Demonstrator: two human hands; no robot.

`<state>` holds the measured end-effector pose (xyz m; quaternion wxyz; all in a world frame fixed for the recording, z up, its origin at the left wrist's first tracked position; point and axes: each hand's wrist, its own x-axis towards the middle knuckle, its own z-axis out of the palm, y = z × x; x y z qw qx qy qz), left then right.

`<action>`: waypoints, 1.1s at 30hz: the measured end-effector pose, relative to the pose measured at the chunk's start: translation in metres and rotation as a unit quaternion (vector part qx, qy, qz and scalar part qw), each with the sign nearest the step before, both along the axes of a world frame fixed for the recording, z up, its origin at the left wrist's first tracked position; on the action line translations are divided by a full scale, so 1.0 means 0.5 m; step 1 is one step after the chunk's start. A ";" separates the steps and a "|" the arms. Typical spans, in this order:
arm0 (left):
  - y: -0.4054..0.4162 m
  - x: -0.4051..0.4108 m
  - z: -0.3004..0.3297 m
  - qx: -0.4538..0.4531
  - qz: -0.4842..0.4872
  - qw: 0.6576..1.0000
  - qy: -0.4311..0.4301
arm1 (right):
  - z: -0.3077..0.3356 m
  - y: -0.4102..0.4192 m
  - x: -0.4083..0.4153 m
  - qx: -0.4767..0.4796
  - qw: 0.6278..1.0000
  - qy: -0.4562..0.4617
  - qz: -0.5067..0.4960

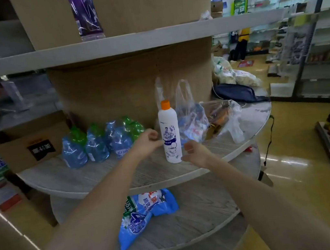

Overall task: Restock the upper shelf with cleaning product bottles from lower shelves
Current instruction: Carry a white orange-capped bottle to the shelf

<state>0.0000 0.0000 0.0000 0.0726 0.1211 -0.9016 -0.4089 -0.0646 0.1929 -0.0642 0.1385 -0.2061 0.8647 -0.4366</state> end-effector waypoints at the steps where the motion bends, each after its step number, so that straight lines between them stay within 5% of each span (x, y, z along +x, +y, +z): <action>1: 0.002 -0.014 0.002 0.018 0.006 1.000 0.001 | -0.006 -0.009 -0.013 -0.006 1.000 0.000 -0.005; 14: 0.000 -0.141 0.005 0.284 -0.015 0.959 0.006 | -0.101 -0.102 -0.162 -0.108 0.987 -0.087 0.082; 33: 0.067 -0.135 -0.019 0.309 0.151 0.932 0.115 | -0.068 -0.081 -0.133 -0.151 0.958 -0.200 0.137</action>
